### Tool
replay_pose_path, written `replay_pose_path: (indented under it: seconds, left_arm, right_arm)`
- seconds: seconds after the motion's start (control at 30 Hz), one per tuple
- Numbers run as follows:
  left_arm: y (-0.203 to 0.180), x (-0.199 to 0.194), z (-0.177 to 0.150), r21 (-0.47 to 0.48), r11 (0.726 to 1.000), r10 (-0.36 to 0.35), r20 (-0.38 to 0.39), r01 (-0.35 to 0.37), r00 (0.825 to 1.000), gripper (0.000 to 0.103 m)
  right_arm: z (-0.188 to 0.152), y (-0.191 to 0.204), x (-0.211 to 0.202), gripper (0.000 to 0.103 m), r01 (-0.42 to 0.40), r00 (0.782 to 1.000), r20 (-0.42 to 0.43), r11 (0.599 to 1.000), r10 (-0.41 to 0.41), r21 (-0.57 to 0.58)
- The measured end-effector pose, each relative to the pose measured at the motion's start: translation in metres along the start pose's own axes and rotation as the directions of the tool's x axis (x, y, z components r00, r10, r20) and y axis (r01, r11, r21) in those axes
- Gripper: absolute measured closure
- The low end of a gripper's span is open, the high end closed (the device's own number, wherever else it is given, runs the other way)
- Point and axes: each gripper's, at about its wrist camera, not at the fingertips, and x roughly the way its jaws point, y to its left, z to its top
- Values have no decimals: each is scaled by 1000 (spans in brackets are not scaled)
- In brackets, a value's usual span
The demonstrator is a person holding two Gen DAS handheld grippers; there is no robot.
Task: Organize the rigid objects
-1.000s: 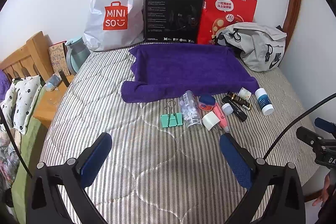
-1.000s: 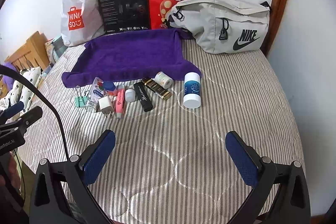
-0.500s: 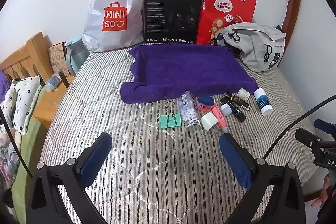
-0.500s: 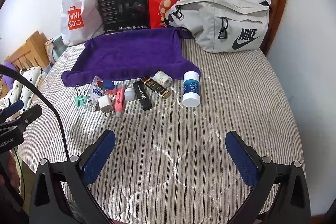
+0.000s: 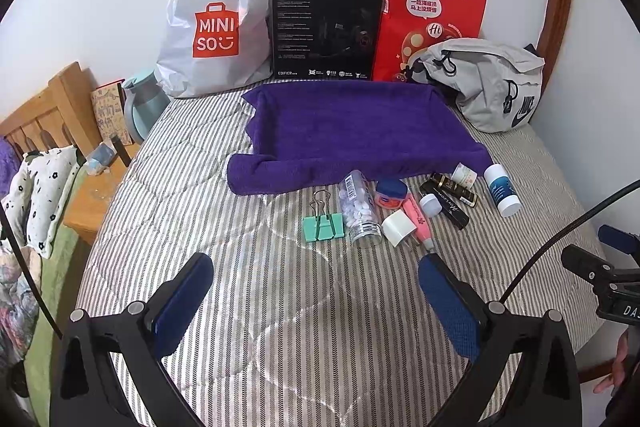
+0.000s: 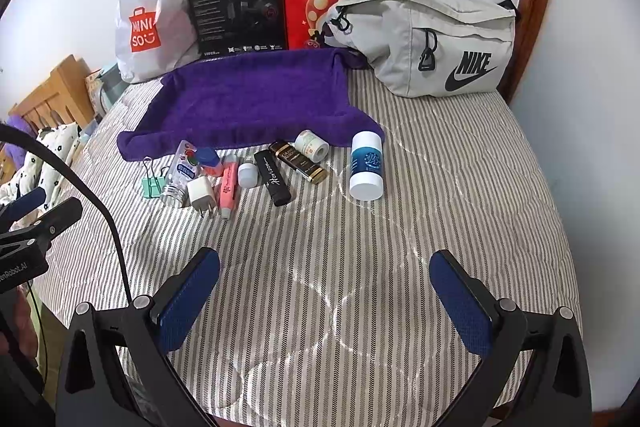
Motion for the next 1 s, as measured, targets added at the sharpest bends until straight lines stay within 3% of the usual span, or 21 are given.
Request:
replay_pose_path:
  seconds: [0.47, 0.63, 1.0]
  left_arm:
    - [3, 16, 2, -1, 1000, 11, -12, -11, 1000, 0]
    - [9, 43, 1, -28, 999, 18, -47, -19, 999, 0]
    - [16, 113, 1, -73, 997, 28, -123, -38, 992, 1]
  right_arm:
    - [-2, -8, 21, 0, -1, 999, -40, 1000, 2, 9]
    - [-7, -16, 51, 0, -43, 995, -89, 999, 45, 26]
    - [-25, -34, 108, 0, 2, 990, -142, 1000, 1, 19]
